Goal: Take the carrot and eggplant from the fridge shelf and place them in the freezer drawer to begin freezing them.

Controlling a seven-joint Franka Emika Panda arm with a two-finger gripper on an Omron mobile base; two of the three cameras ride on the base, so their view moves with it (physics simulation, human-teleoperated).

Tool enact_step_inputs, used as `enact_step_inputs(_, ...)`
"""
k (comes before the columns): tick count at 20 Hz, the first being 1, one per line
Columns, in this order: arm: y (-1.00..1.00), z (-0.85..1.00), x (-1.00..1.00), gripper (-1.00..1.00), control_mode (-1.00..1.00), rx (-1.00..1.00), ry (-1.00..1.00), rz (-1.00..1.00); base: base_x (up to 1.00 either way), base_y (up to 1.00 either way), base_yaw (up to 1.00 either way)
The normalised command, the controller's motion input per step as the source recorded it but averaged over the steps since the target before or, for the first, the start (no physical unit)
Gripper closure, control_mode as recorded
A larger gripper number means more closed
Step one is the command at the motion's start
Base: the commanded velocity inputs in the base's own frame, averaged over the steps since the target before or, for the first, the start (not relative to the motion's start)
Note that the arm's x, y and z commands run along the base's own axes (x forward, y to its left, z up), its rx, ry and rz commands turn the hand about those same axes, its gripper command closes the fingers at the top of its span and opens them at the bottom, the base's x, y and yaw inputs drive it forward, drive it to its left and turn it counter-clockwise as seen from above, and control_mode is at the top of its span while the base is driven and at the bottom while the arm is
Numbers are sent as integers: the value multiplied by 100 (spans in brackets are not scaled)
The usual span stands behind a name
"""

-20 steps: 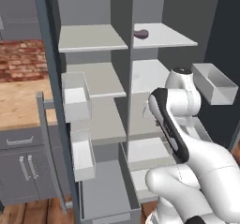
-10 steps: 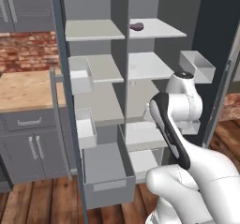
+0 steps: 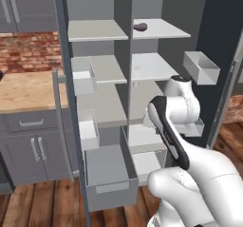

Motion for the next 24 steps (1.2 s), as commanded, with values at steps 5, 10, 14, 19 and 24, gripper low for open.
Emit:
enact_step_inputs(5, 43, -88, 50, 100, -100, 0, 23, 0, 0, 0, 0)
enact_step_inputs(10, 32, -71, 81, 100, -100, 0, 26, 0, 0, 0, 0)
enact_step_inputs(14, 11, -60, 78, 100, -100, 2, 15, 2, 0, 0, 0)
enact_step_inputs(19, 2, -47, 56, 100, -100, 7, 2, 6, 0, 0, 0)
enact_step_inputs(24, 22, -48, 40, 100, -100, 3, 3, 9, 0, 0, 0)
